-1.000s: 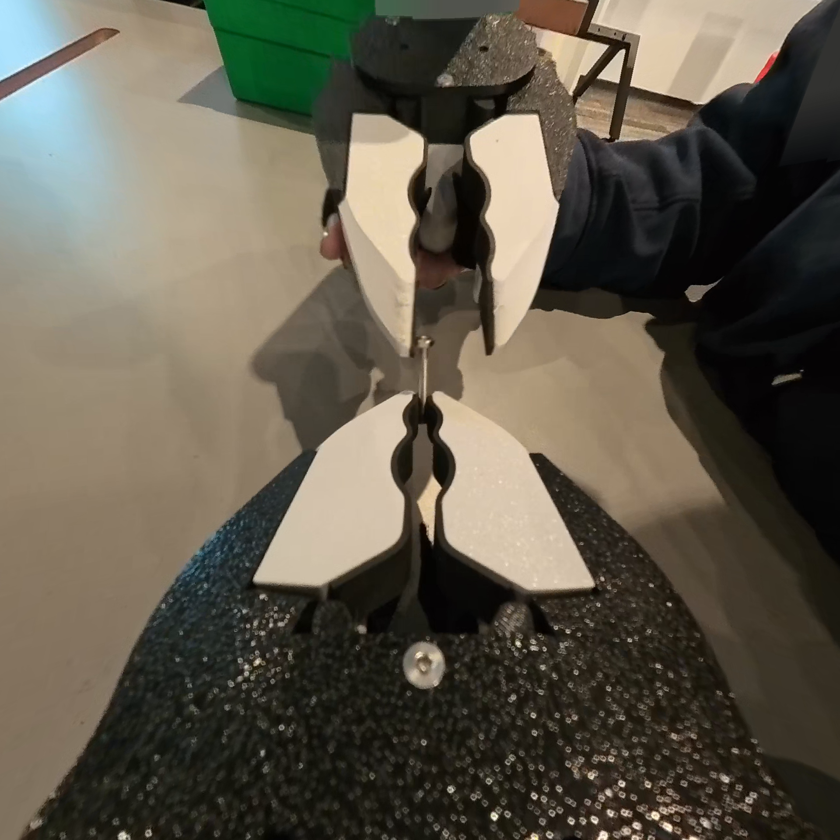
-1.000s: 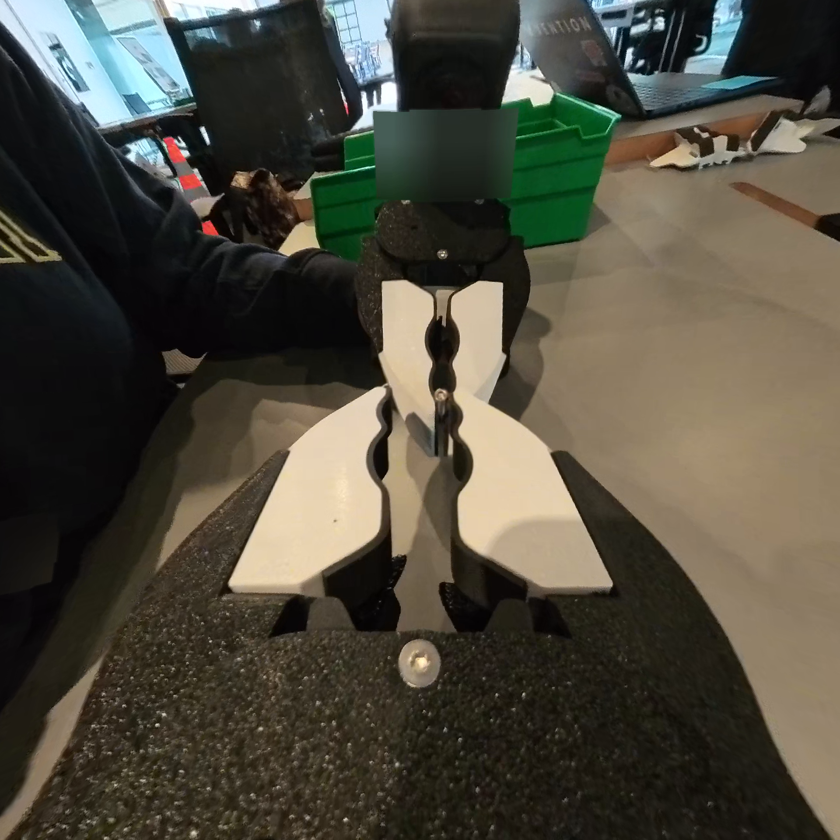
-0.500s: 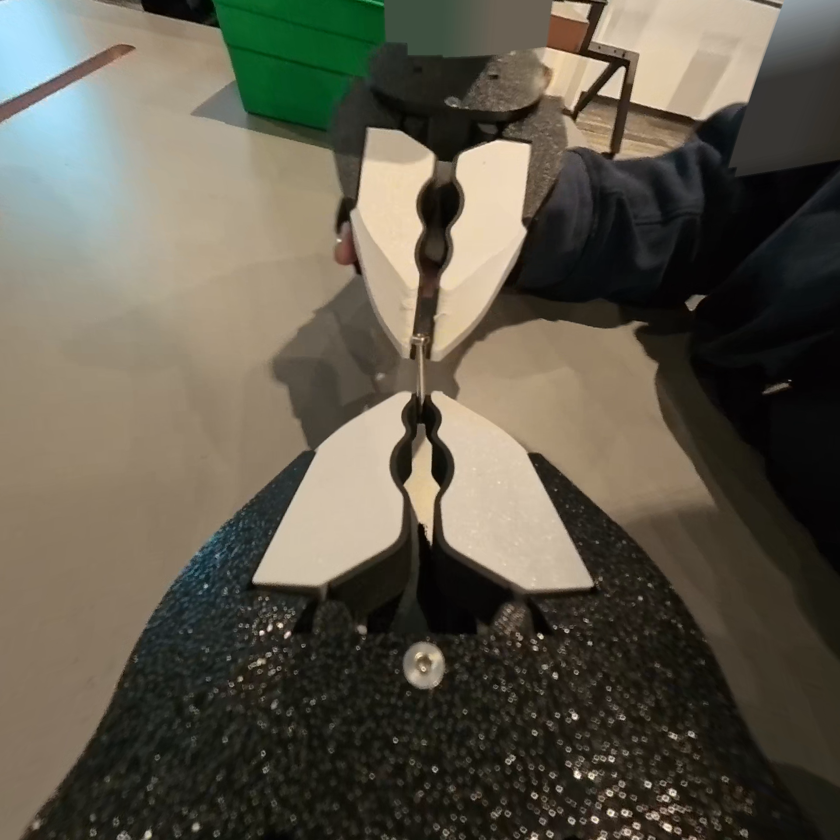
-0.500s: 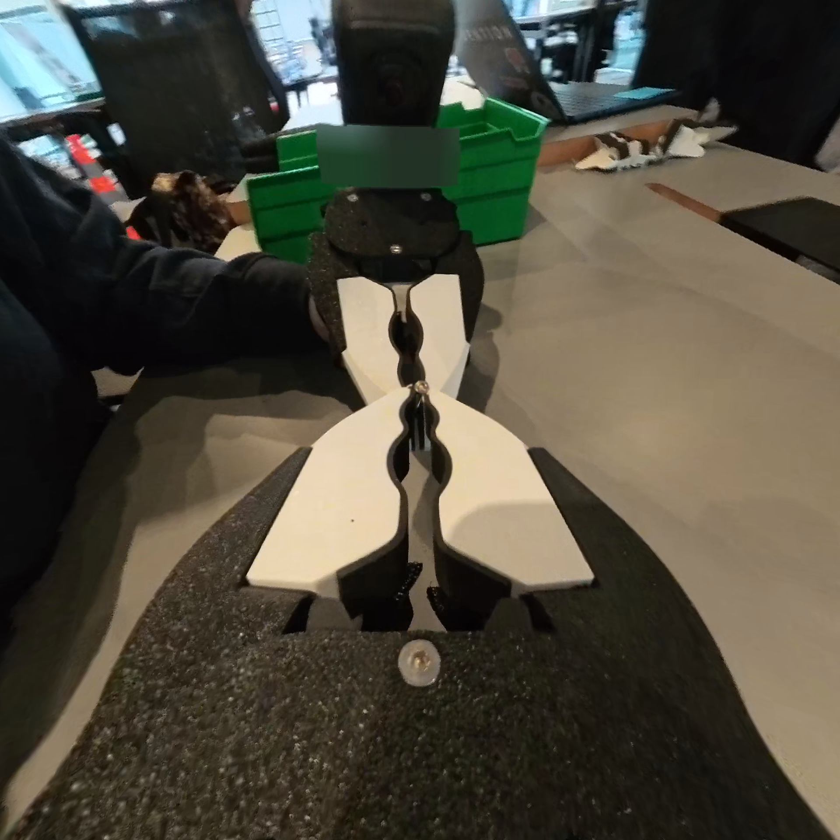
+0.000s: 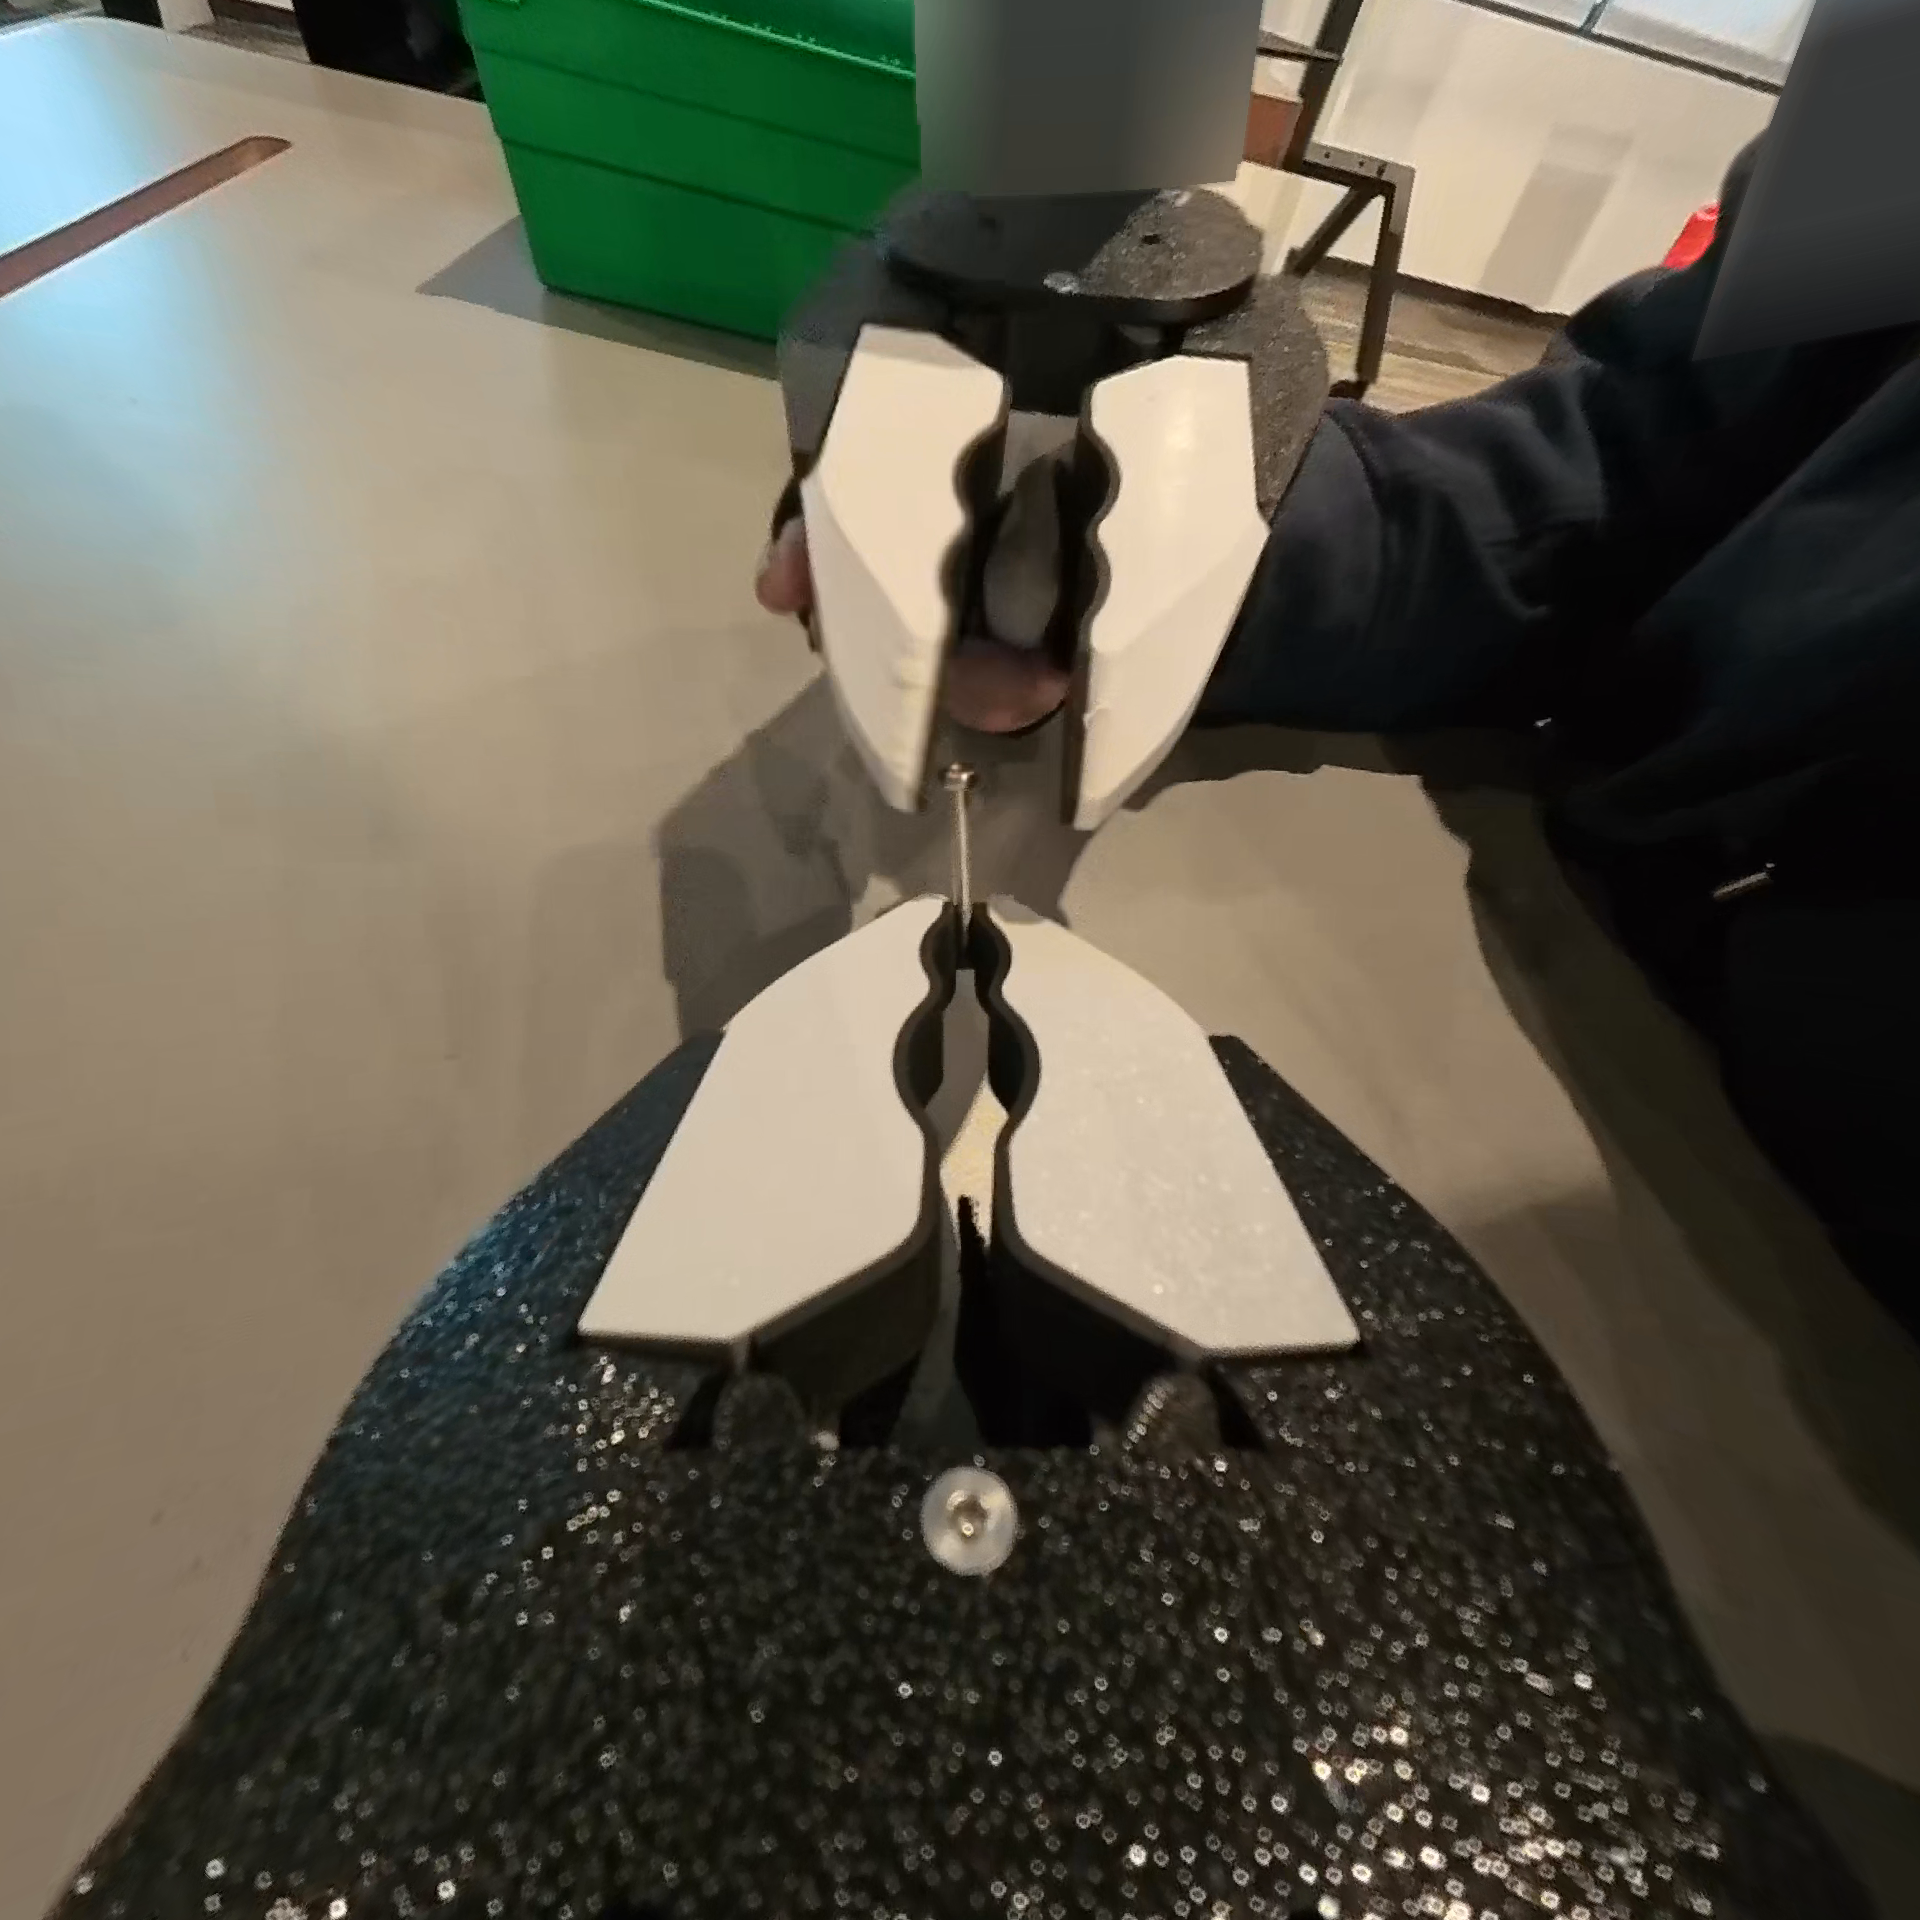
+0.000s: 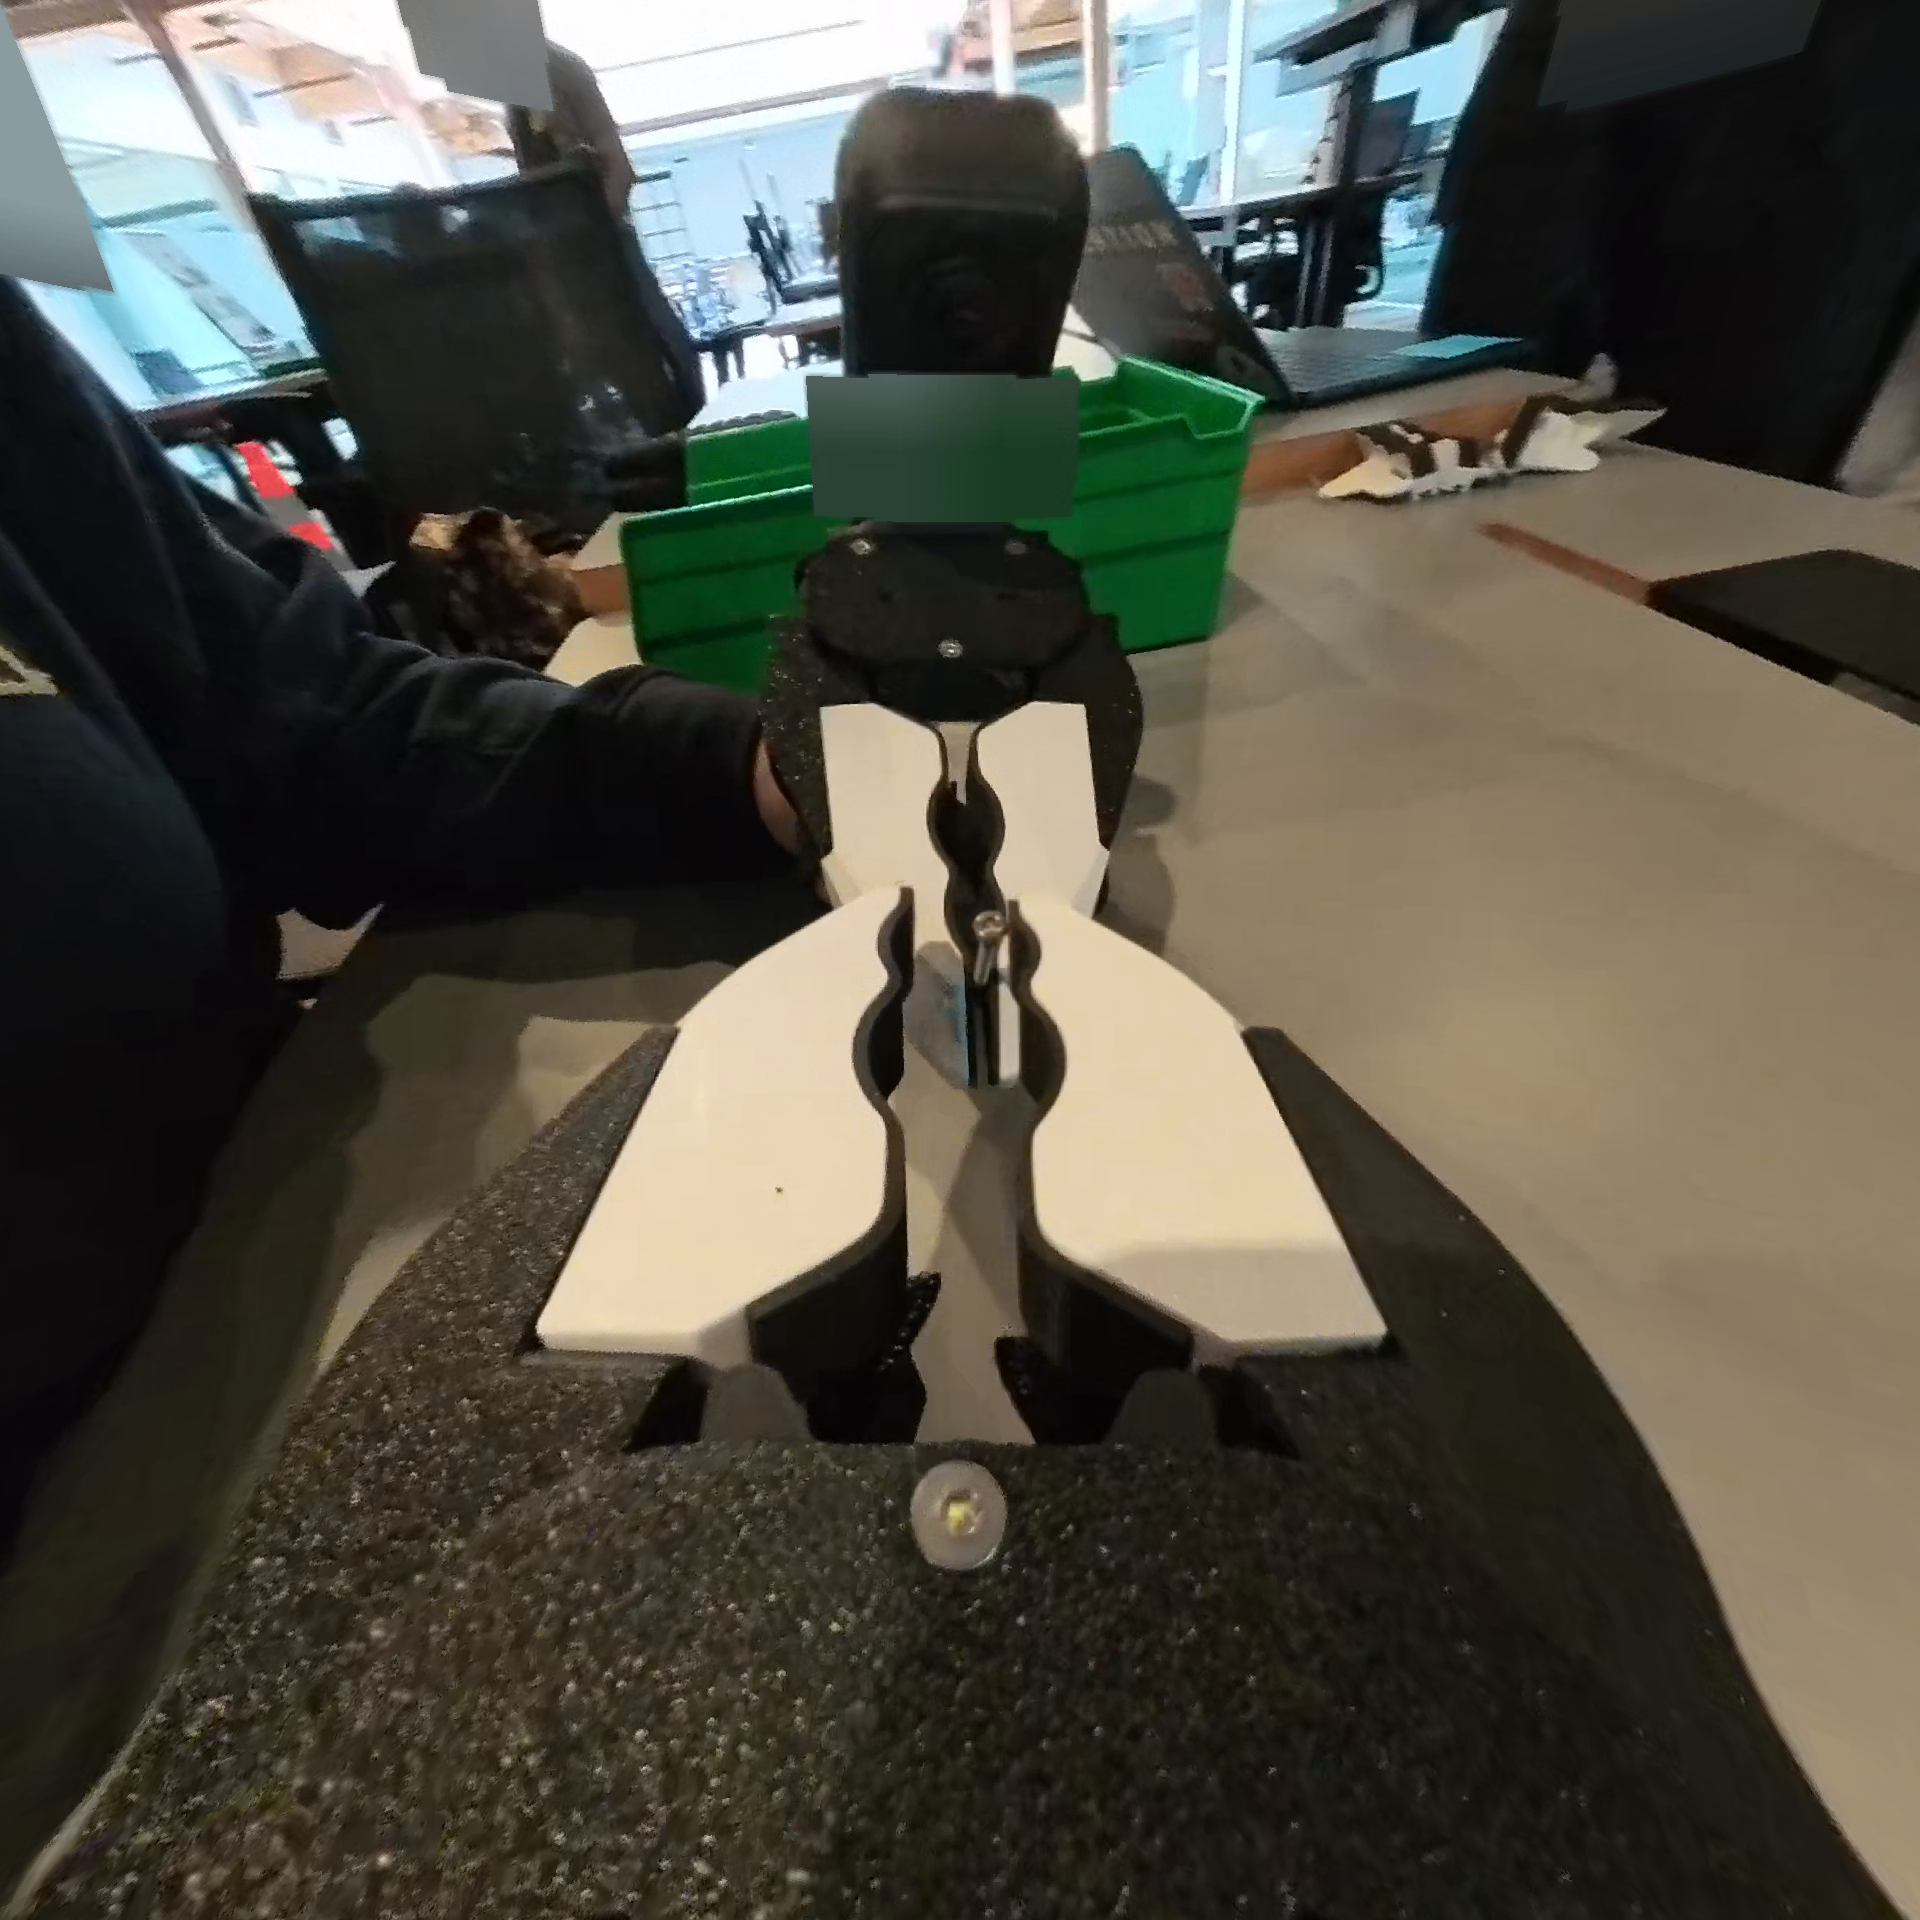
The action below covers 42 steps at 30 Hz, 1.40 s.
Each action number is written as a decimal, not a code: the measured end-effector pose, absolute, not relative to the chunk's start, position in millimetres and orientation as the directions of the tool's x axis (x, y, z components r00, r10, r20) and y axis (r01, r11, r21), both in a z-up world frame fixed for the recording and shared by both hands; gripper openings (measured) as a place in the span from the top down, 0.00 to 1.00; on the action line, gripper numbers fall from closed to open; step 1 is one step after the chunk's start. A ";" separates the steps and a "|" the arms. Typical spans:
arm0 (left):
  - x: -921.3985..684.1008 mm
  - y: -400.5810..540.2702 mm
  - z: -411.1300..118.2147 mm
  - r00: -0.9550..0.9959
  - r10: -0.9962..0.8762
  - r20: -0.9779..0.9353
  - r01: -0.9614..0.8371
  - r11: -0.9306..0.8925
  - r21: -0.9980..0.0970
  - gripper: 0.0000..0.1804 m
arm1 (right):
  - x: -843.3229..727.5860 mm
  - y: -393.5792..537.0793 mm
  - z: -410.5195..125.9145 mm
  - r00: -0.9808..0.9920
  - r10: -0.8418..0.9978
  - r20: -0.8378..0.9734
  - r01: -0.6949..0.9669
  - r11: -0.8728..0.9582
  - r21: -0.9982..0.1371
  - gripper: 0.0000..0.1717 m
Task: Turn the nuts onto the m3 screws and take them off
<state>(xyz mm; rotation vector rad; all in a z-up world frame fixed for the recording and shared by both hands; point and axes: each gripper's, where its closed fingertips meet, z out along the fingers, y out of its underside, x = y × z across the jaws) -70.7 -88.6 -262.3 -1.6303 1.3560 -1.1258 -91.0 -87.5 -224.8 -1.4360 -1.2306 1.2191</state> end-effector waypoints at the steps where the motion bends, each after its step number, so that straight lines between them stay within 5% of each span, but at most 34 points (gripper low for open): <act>1: -70.8 -88.8 -262.0 0.062 -0.983 0.171 -0.349 -0.182 -0.919 0.99 | -92.4 -86.7 -224.8 0.036 0.989 -0.145 0.149 -0.148 -0.978 0.93; 11: -70.9 -77.0 -265.3 0.170 -0.978 0.119 -0.361 -0.174 -0.916 0.99 | -90.4 -66.2 -230.0 0.508 0.821 -0.259 0.048 -0.327 -0.944 0.97; 13: -70.8 -78.3 -264.2 0.160 -0.980 0.119 -0.356 -0.170 -0.919 0.99 | -92.8 -72.3 -223.8 0.517 0.847 -0.125 0.088 -0.198 -0.976 0.87; 17: -70.5 -85.3 -261.0 0.098 -0.985 0.142 -0.341 -0.168 -0.925 0.99 | -93.3 -86.0 -205.8 0.284 0.958 0.030 0.096 0.002 -0.995 0.81; 22: -68.5 -95.5 -262.6 0.023 -0.988 0.152 -0.364 -0.150 -0.919 0.99 | -91.7 -95.8 -211.4 -0.065 0.996 -0.054 0.099 -0.047 -0.994 0.85; 30: -69.6 -99.7 -258.1 -0.021 -0.985 0.172 -0.338 -0.155 -0.928 0.99 | -97.8 -96.5 -222.6 -0.174 0.984 -0.048 0.184 -0.015 -0.983 0.97; 36: -69.9 -92.4 -258.0 0.036 -0.986 0.160 -0.330 -0.163 -0.930 0.99 | -97.9 -86.4 -222.4 0.007 0.994 -0.106 0.146 -0.106 -0.984 0.97; 42: -68.7 -83.3 -264.3 0.122 -0.985 0.122 -0.363 -0.159 -0.918 0.99 | -93.6 -67.7 -229.6 0.466 0.859 -0.213 0.077 -0.279 -0.957 0.98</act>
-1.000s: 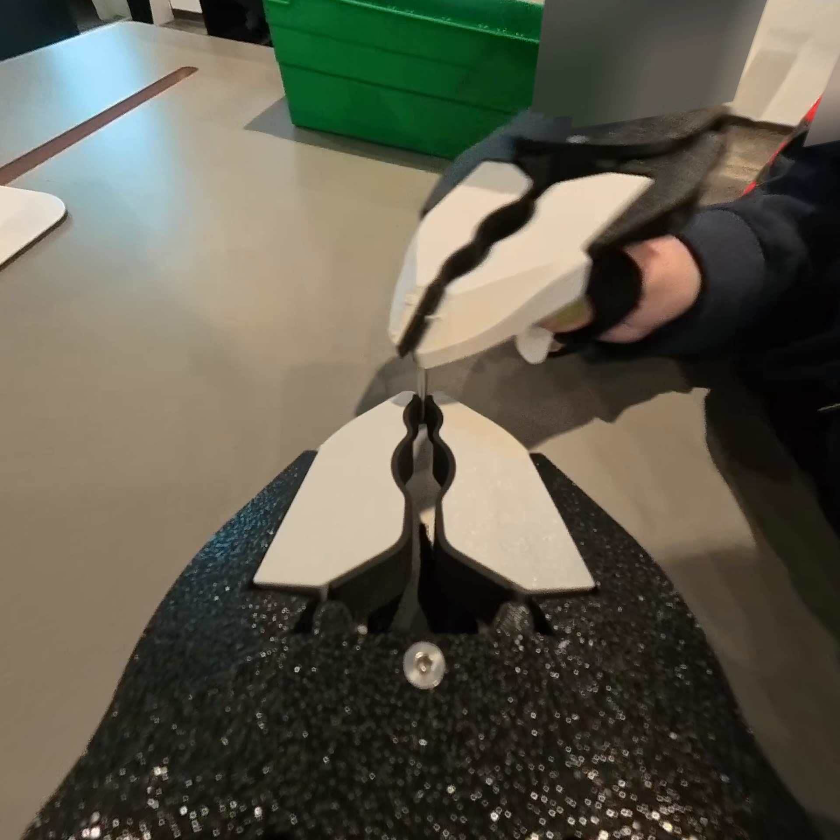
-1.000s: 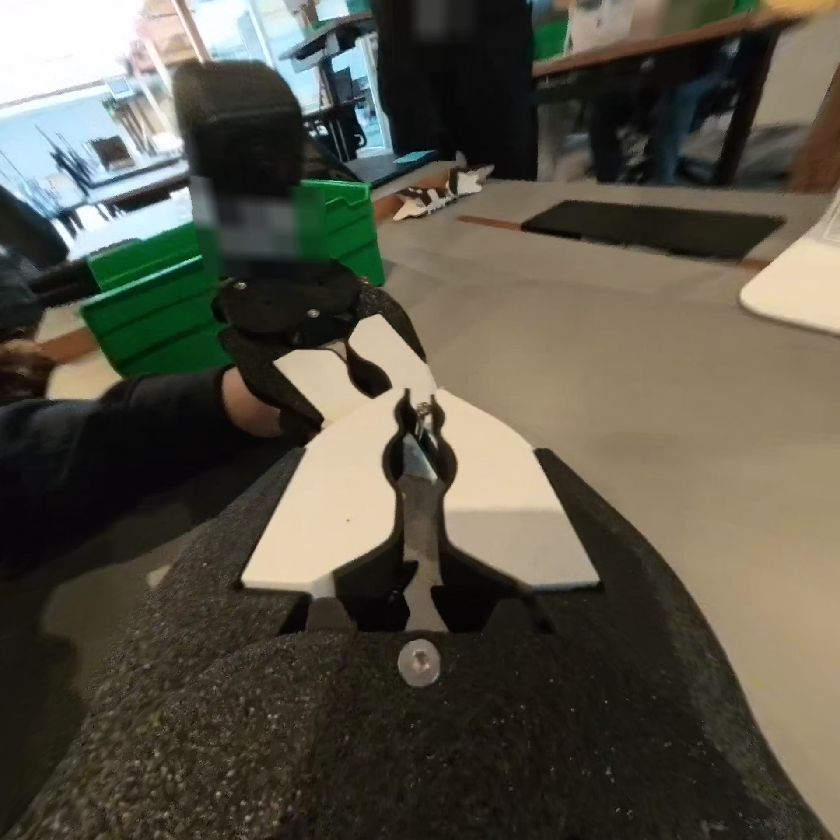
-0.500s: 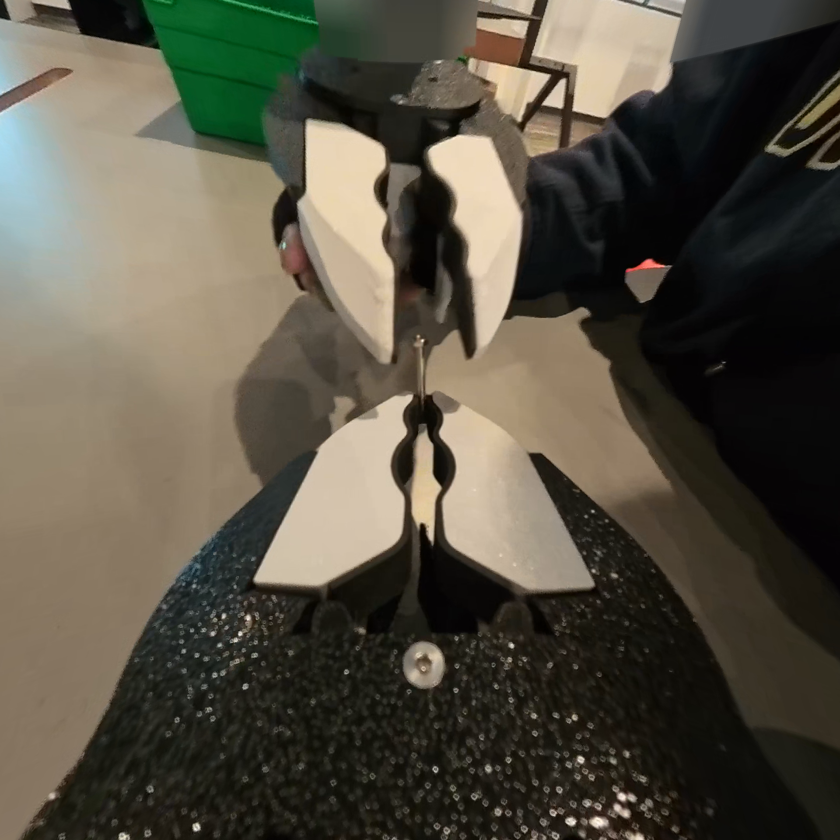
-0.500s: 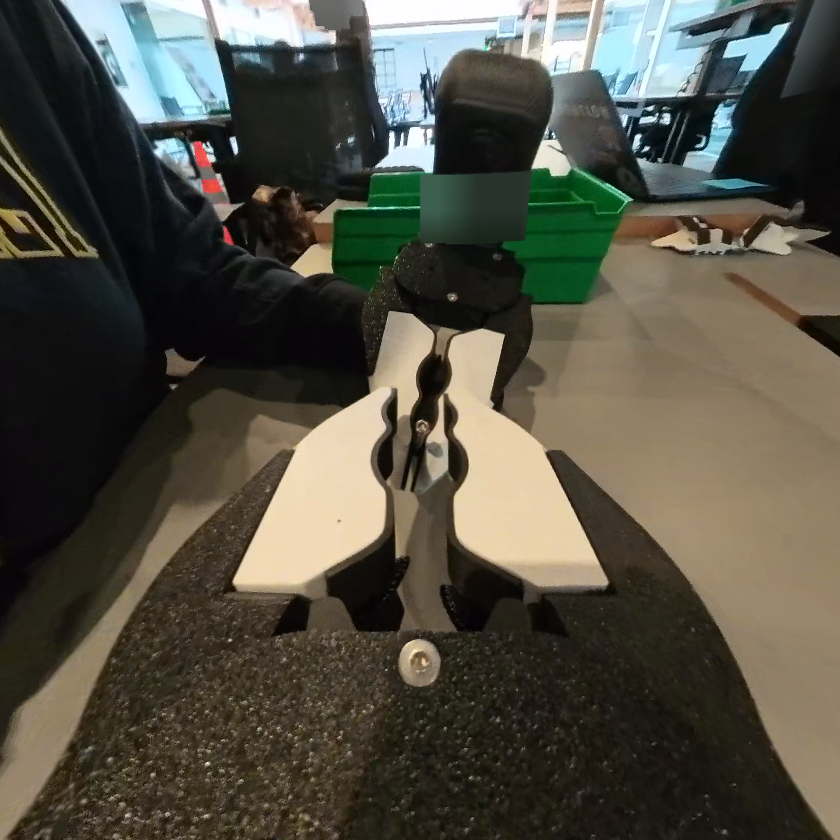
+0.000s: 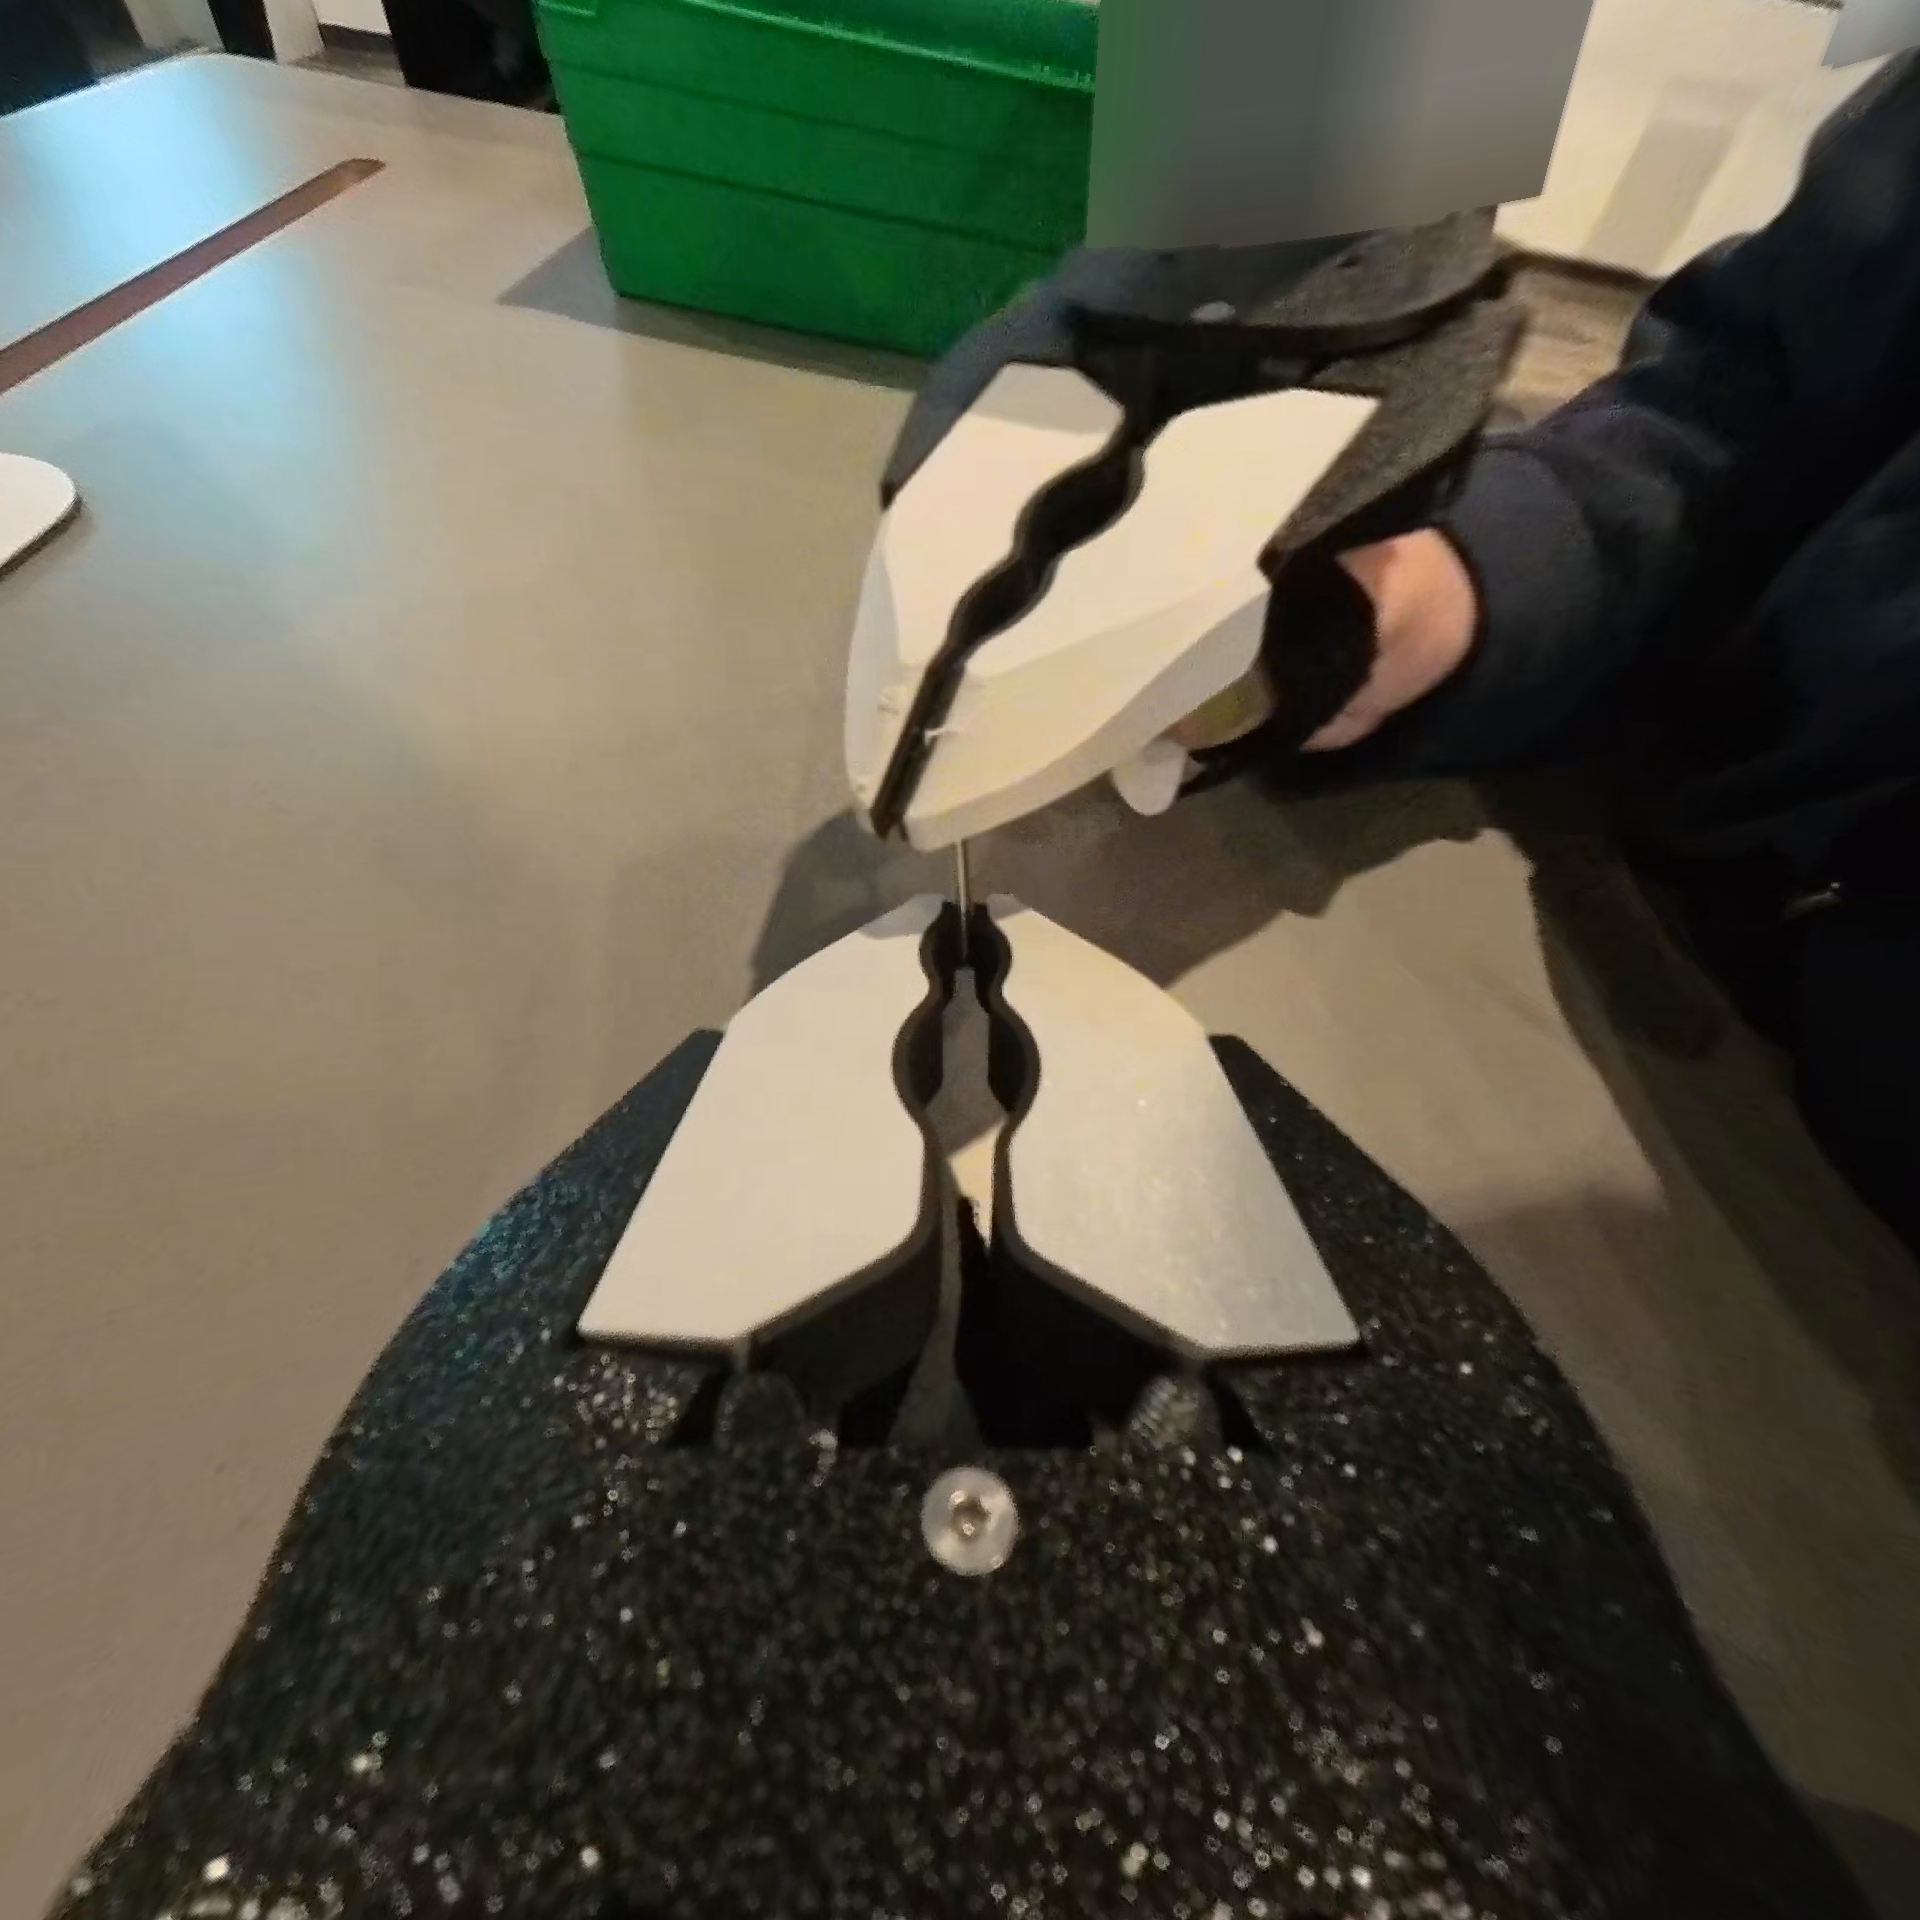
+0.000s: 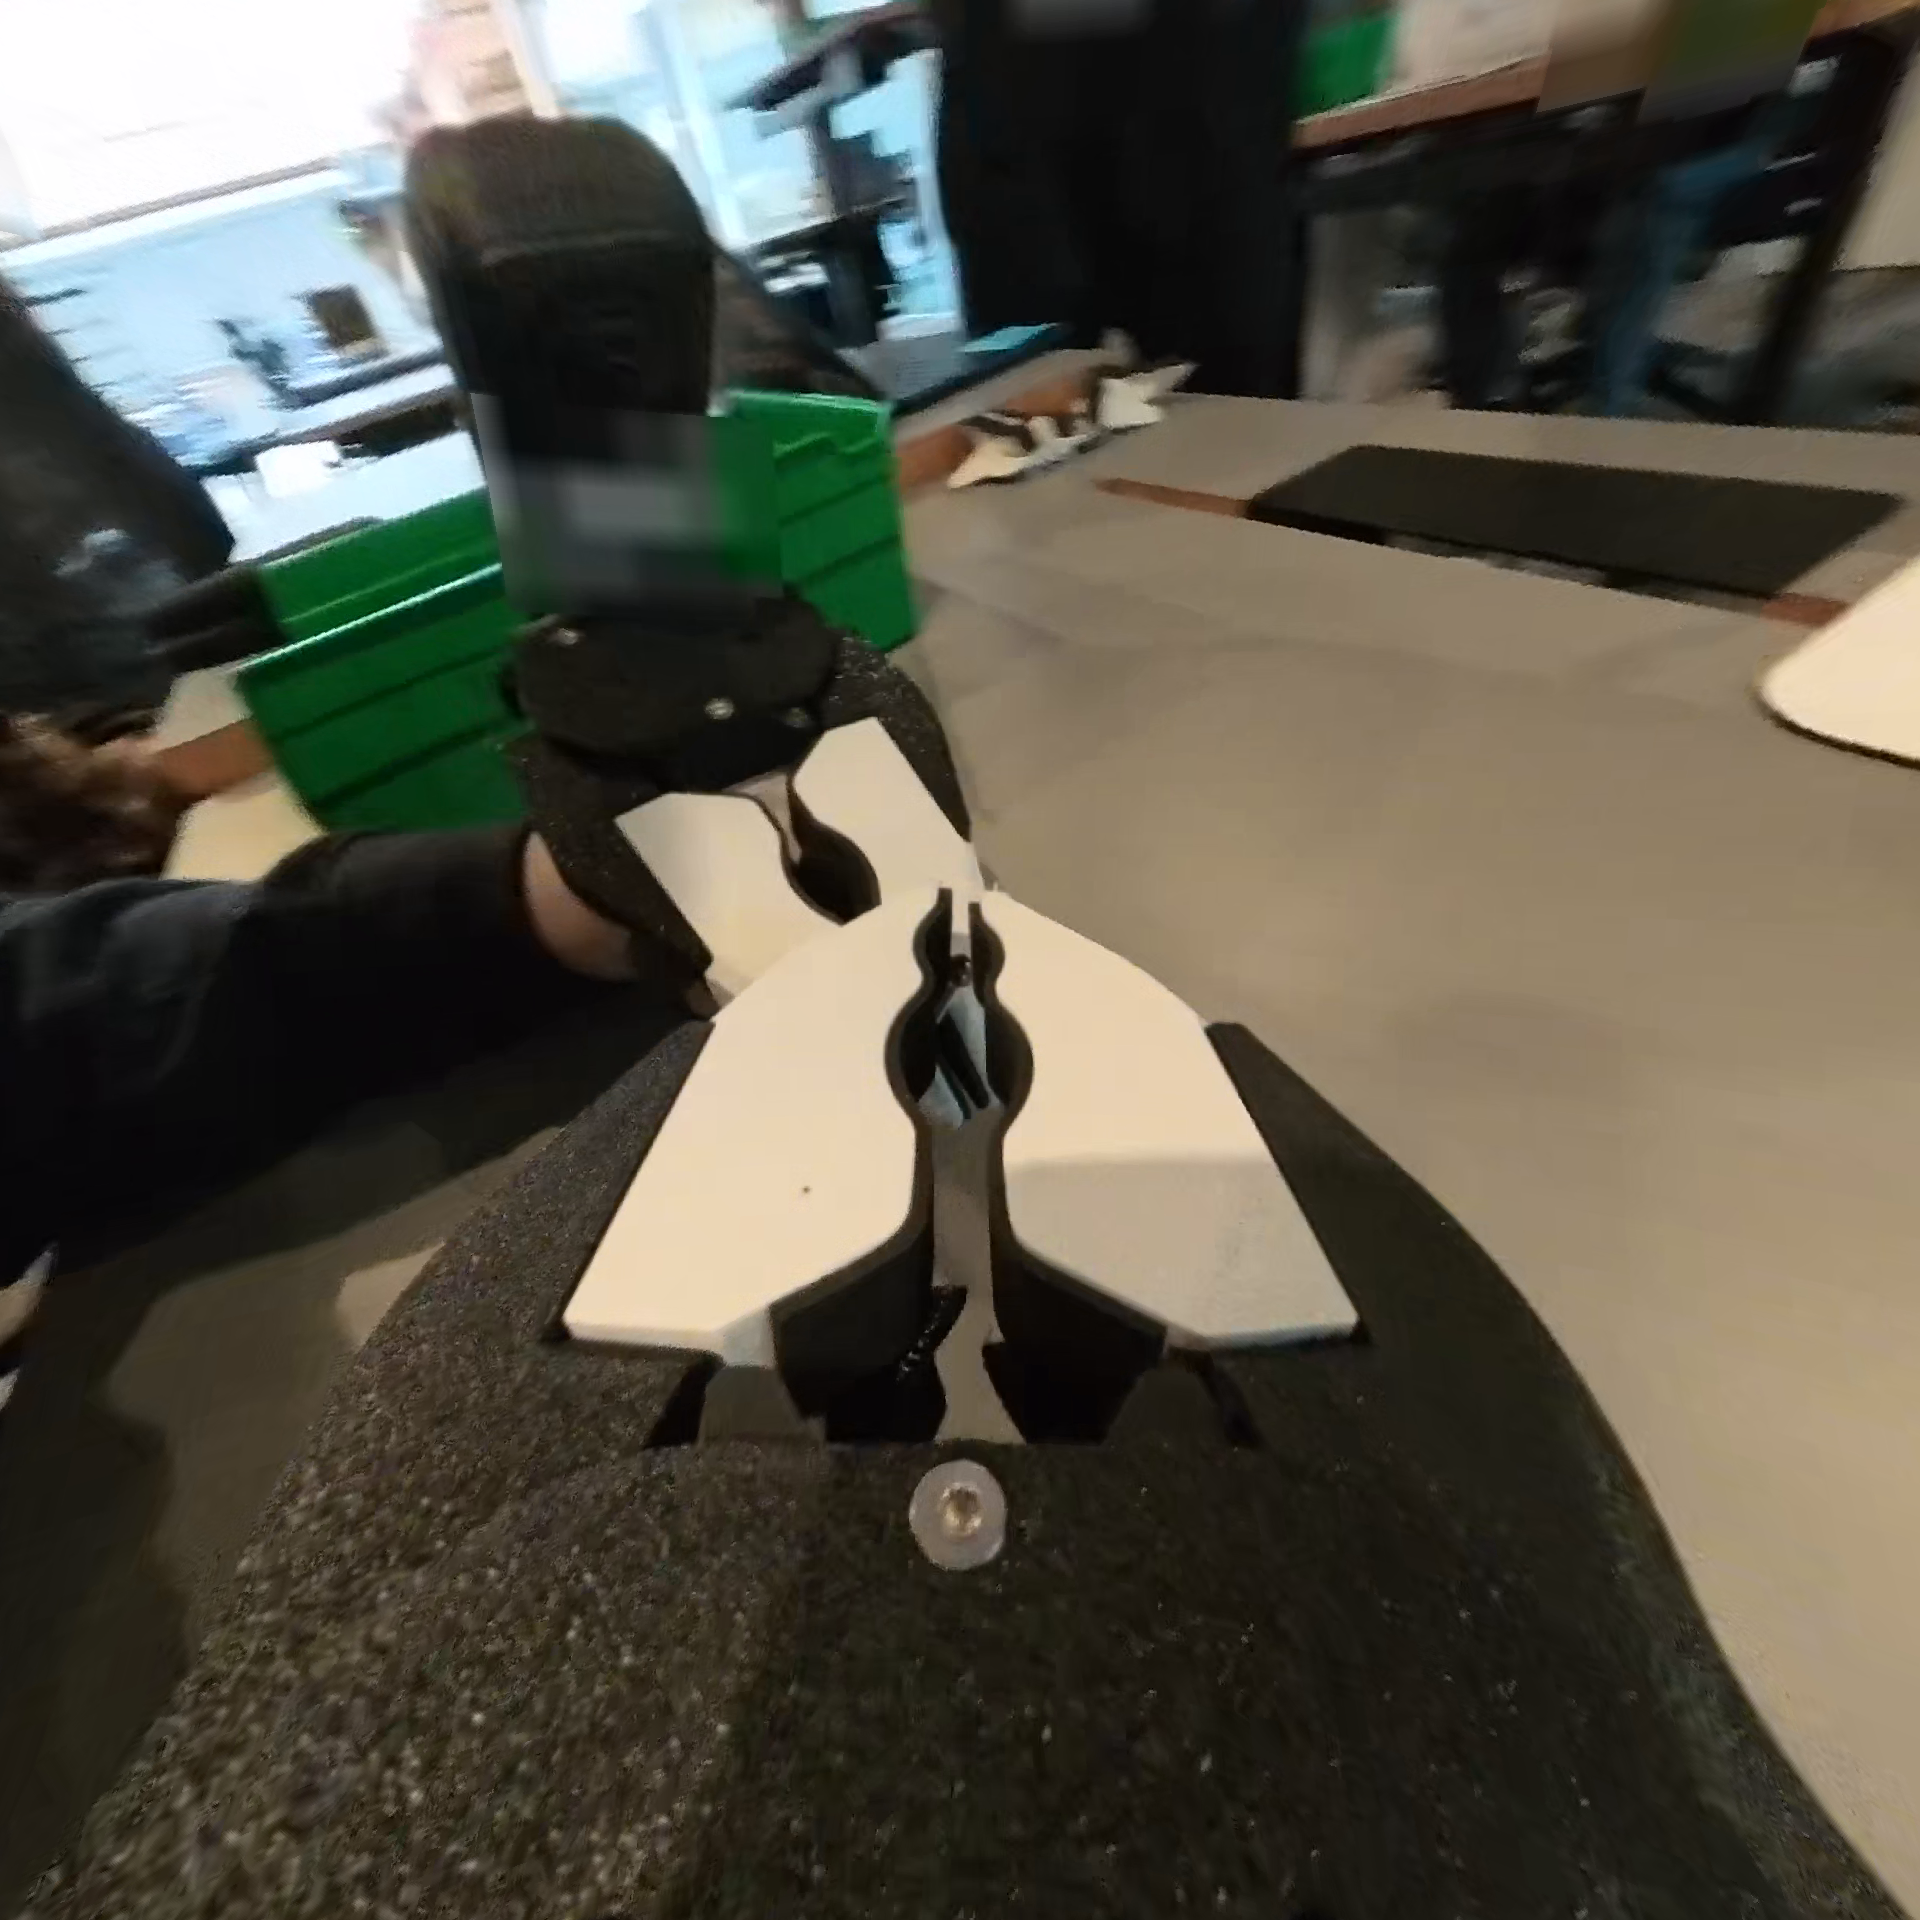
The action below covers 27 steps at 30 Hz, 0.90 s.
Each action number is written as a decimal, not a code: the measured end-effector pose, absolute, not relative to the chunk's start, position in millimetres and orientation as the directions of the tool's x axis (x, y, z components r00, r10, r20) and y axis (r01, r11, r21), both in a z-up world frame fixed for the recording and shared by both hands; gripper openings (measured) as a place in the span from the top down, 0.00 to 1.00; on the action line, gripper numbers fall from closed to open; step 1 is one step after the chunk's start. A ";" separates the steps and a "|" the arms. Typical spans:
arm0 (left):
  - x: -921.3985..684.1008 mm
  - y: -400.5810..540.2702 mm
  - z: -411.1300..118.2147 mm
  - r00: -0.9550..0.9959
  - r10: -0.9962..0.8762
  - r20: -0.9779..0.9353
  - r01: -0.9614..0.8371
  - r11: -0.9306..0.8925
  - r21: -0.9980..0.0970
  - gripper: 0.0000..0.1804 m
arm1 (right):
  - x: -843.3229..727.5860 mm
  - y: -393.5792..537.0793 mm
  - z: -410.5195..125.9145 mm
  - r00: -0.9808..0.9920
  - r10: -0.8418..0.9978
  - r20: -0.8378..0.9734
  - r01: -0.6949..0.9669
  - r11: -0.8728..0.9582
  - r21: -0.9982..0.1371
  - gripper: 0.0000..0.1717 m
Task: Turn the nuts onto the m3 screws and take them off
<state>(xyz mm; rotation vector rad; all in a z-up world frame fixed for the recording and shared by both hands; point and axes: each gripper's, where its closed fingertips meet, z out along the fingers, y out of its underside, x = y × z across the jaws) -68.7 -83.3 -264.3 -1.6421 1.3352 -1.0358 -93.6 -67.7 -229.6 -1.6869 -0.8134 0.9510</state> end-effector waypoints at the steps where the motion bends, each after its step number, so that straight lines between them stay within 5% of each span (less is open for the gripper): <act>1: -68.3 -83.8 -264.8 0.121 -0.986 0.116 -0.368 -0.153 -0.917 0.99 | -94.7 -70.1 -228.2 0.494 0.850 -0.182 0.075 -0.251 -0.965 0.98; 5: -69.9 -85.6 -259.5 0.094 -0.985 0.142 -0.332 -0.166 -0.929 0.99 | -97.5 -81.2 -214.1 0.392 0.920 -0.014 0.089 -0.053 -0.995 0.82; 11: -70.4 -93.9 -256.0 0.023 -0.987 0.162 -0.316 -0.161 -0.935 0.99 | -94.2 -93.2 -214.9 -0.005 0.995 -0.104 0.065 -0.103 -0.993 0.86; 17: -70.6 -97.5 -254.8 -0.009 -0.986 0.168 -0.311 -0.157 -0.937 0.99 | -99.3 -95.1 -222.2 -0.106 0.992 -0.074 0.135 -0.060 -0.989 0.93; 22: -71.0 -94.2 -254.5 0.016 -0.986 0.166 -0.305 -0.163 -0.938 0.99 | -100.9 -87.7 -223.3 0.004 0.994 -0.113 0.112 -0.112 -0.987 0.97; 27: -70.6 -85.8 -257.4 0.083 -0.984 0.159 -0.315 -0.177 -0.932 0.99 | -100.0 -72.7 -227.0 0.340 0.920 -0.193 0.069 -0.230 -0.971 0.97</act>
